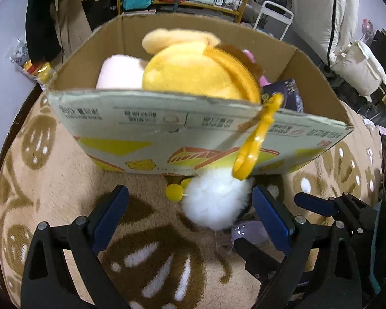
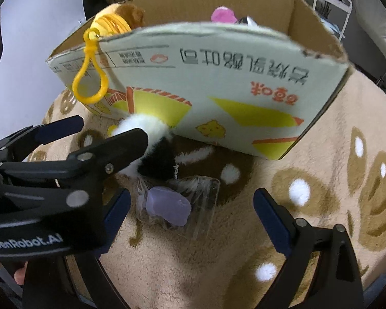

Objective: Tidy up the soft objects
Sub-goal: 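Close the left tool on the white pompom keychain while the right tool lowers toward the clear bag, then lift the pompom with the left tool while the right tool grasps the clear plastic bag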

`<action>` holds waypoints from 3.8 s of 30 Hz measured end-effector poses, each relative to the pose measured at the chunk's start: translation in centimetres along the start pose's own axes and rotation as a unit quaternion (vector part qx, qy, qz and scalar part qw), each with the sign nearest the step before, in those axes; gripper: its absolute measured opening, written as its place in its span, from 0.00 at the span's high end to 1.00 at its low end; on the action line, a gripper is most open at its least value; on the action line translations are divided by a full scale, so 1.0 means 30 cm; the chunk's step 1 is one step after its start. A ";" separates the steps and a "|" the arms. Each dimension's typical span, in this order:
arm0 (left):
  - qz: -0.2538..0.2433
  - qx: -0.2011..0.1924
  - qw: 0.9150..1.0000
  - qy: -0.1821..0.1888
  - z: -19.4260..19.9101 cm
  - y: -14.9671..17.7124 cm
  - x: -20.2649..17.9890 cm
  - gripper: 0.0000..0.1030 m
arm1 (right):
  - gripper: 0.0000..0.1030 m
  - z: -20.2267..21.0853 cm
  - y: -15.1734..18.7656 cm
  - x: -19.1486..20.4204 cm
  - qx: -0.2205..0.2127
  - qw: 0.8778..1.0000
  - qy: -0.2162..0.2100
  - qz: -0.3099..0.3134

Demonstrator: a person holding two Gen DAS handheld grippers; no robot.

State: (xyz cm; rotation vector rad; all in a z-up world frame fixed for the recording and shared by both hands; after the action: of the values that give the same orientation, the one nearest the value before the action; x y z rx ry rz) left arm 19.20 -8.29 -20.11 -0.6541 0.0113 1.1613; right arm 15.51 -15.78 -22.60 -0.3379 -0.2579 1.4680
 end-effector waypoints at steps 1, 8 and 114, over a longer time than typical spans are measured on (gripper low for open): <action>0.002 0.002 1.000 0.000 -0.008 0.003 0.003 0.07 | 0.03 -0.008 0.001 0.005 0.003 1.000 -0.001 0.000; 0.009 0.025 1.000 0.001 -0.078 0.030 0.008 0.07 | 0.02 -0.038 0.001 0.048 0.000 1.000 0.001 0.004; -0.001 -0.050 0.997 -0.055 0.233 0.132 -0.034 0.69 | 0.97 0.258 0.058 -0.122 -0.055 0.996 -0.051 -0.049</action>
State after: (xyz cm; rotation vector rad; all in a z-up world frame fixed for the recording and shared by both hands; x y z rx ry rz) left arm 13.17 -4.85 -15.93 -0.6780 -0.1409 1.1997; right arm 10.71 -18.78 -15.95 -0.3343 -0.4325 1.3791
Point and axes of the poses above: each gripper's, at about its wrist camera, not at the fingertips, and z roughly against the way its jaws point, x to its left, y to its underside, the point moved 8 cm from there along -z, roughly the way its jaws point, and after that the axes turned 12 degrees about y, right-handed, at the moved point
